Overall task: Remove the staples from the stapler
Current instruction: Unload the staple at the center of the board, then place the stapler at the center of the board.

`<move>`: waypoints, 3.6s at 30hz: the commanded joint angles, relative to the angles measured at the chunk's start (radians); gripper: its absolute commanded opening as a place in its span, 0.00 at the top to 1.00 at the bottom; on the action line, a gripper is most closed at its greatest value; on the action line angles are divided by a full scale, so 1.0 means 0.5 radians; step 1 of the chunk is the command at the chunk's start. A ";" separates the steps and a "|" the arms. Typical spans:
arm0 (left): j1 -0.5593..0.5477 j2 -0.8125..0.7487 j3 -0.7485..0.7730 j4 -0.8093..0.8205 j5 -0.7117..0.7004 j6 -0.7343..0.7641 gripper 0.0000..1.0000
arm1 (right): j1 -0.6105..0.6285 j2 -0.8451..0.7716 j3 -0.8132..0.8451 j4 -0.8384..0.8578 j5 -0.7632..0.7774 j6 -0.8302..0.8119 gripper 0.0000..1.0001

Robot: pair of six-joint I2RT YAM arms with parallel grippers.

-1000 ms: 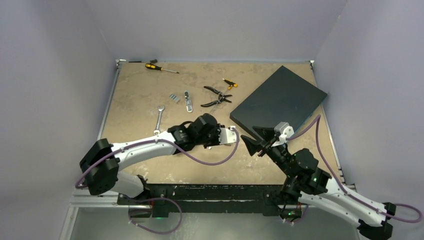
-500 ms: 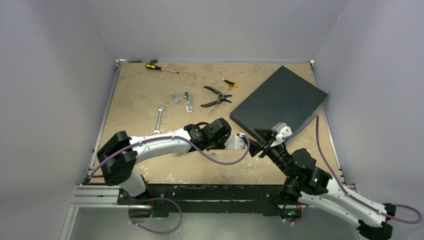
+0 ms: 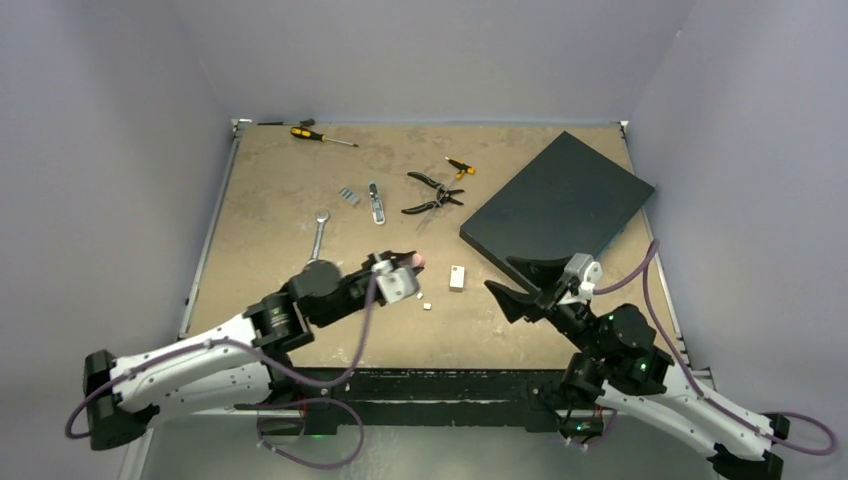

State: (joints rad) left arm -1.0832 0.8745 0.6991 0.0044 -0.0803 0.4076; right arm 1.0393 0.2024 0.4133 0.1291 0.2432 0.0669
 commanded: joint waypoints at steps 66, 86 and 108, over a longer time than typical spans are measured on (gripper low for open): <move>-0.006 -0.846 -0.426 0.838 0.444 -0.510 0.22 | 0.012 1.565 0.455 1.210 -1.306 -0.292 1.00; -0.006 -0.829 0.245 -0.939 -1.900 -2.028 0.04 | -0.233 2.922 1.700 -0.144 0.133 0.747 1.00; -0.006 -0.885 0.226 -1.377 -2.120 -2.352 0.04 | -0.582 3.974 2.496 -0.100 0.096 0.982 1.00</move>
State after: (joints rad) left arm -1.0832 0.4458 0.8242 -0.6716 -1.1103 -0.7425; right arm 0.7670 2.1754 1.5906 0.0456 0.2749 0.5385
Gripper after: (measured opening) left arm 0.957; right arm 0.286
